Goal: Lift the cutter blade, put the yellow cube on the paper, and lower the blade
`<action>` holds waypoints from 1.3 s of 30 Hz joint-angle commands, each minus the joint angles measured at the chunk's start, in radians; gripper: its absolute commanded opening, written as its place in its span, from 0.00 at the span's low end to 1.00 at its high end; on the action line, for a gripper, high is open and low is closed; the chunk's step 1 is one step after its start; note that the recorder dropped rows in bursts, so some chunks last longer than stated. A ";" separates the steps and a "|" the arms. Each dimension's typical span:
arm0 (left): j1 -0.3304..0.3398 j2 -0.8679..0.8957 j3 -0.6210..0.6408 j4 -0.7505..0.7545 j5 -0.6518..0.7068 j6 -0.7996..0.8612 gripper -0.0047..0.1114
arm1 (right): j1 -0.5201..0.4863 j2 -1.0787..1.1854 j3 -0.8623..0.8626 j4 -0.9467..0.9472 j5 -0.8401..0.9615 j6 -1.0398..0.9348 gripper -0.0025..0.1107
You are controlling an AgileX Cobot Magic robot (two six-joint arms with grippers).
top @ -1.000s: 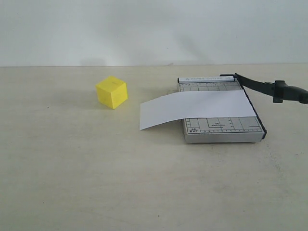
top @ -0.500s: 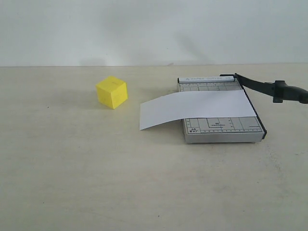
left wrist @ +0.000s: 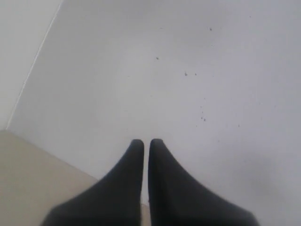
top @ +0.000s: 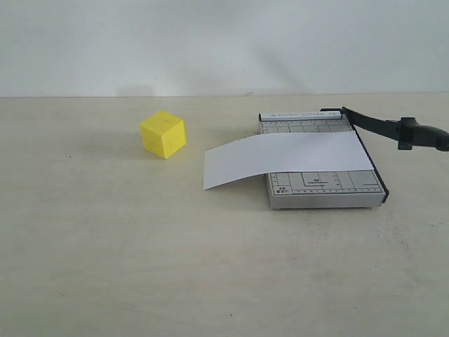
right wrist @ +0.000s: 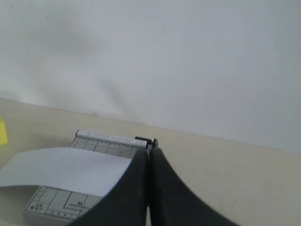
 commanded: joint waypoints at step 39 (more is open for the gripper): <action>-0.907 2.140 -1.412 -1.053 0.228 1.434 0.08 | -0.001 0.455 0.049 0.000 0.220 0.308 0.02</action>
